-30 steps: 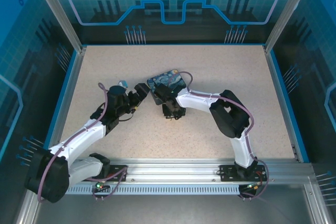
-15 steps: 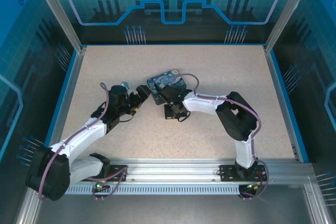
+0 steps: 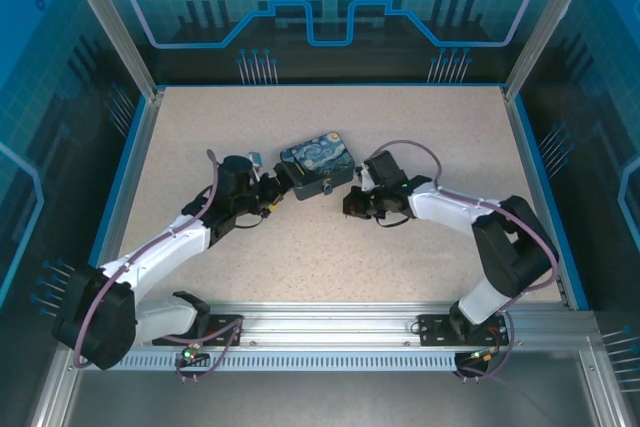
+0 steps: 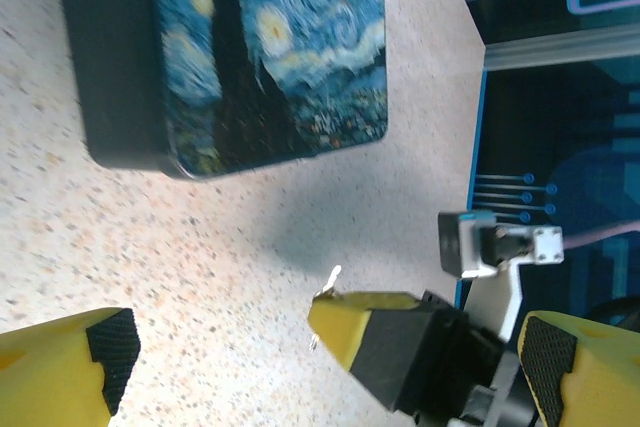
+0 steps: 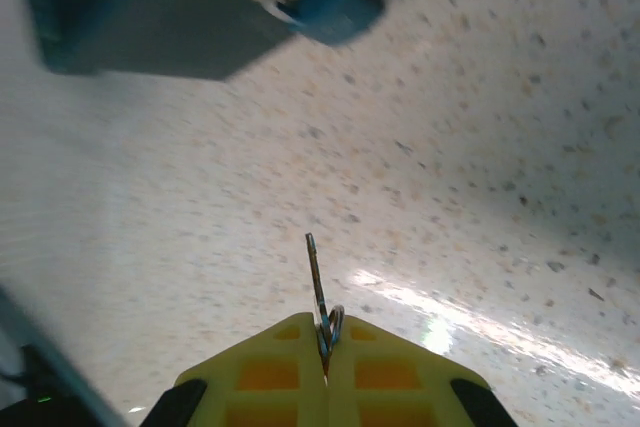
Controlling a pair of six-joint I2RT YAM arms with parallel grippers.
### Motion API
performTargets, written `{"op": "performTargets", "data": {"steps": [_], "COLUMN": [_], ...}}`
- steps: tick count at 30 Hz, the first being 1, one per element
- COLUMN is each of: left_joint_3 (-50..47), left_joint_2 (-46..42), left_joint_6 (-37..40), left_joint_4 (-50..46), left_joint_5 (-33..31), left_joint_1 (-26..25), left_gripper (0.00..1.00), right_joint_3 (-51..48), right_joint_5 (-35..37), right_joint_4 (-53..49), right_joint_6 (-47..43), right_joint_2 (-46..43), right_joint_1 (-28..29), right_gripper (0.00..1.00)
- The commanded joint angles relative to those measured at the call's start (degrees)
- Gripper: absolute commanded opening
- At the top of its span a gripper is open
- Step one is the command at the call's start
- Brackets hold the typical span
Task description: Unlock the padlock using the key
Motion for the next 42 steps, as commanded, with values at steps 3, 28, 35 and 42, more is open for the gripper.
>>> {"op": "performTargets", "data": {"steps": [3,28,35,42], "left_joint_3": [1.7,2.4,6.5,10.1], "left_joint_2": [3.0,23.5,19.2,14.4], "left_joint_6": [-5.3,-28.6,-13.9,1.0], "left_joint_4": [5.8,39.9,26.1,11.2], "left_joint_5": [0.5,1.8,3.2,8.3], "left_joint_1": [-3.1,-10.3,-9.2,-3.8], "left_gripper": [0.99,0.98,0.98,0.97], "right_joint_3": [-5.1,-11.9,-9.5,-6.5], "right_joint_5": [-14.0,-11.0,-22.5,-34.0], "right_joint_4": [12.9,28.4,22.7,17.0], "right_joint_6": [0.8,13.3,2.0,-7.3], "right_joint_2": [-5.4,-14.4,-13.0,-10.2], "right_joint_1": [-5.2,-8.6,-11.5,-12.0], "right_gripper": [0.0,0.0,0.0,0.0]}}
